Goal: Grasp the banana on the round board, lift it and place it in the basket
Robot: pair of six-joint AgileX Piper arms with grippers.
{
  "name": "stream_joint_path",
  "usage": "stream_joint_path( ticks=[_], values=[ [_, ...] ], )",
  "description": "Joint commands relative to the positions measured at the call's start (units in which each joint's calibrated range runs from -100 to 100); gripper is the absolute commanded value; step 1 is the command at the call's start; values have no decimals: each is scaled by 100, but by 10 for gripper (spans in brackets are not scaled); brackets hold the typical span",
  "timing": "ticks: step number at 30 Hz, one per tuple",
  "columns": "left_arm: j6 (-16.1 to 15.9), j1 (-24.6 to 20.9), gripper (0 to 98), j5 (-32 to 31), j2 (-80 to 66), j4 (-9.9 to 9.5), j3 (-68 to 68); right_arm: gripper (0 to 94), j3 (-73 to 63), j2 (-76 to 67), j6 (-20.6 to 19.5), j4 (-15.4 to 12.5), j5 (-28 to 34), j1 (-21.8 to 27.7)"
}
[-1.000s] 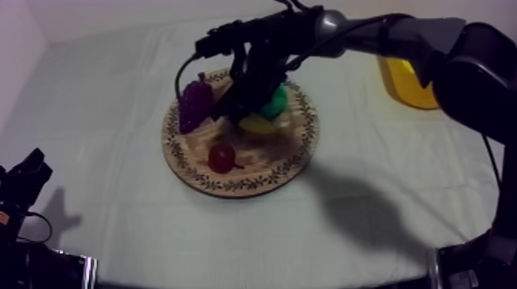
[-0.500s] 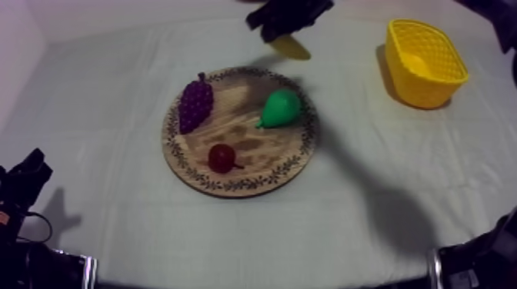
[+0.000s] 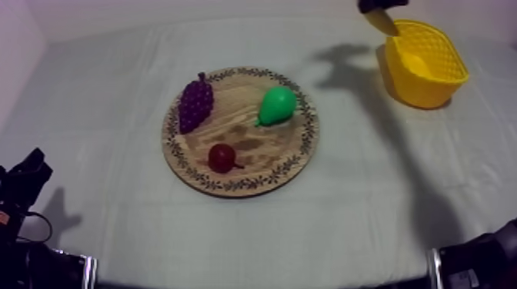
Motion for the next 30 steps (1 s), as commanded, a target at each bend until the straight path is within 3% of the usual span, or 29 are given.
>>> stream_joint_path(
  ticks=[1, 11, 25, 28, 30],
  values=[
    [2, -1, 1, -1, -5, -3, -1, 148, 183, -21, 84, -26, -57, 341],
    [2, -1, 1, -1, -5, -3, -1, 153, 576, 177, 322, -70, -414, 1067],
    [2, -1, 1, -1, -5, -3, -1, 187, -16, 1191, 452, -104, -735, 1442],
    [2, -1, 1, -1, -5, -3, -1, 221, -66, 1346, 466, -123, -763, 1489],
    [2, -1, 1, -1, -5, -3, -1, 296, -26, 1400, 428, -97, -809, 1500]
  ],
)
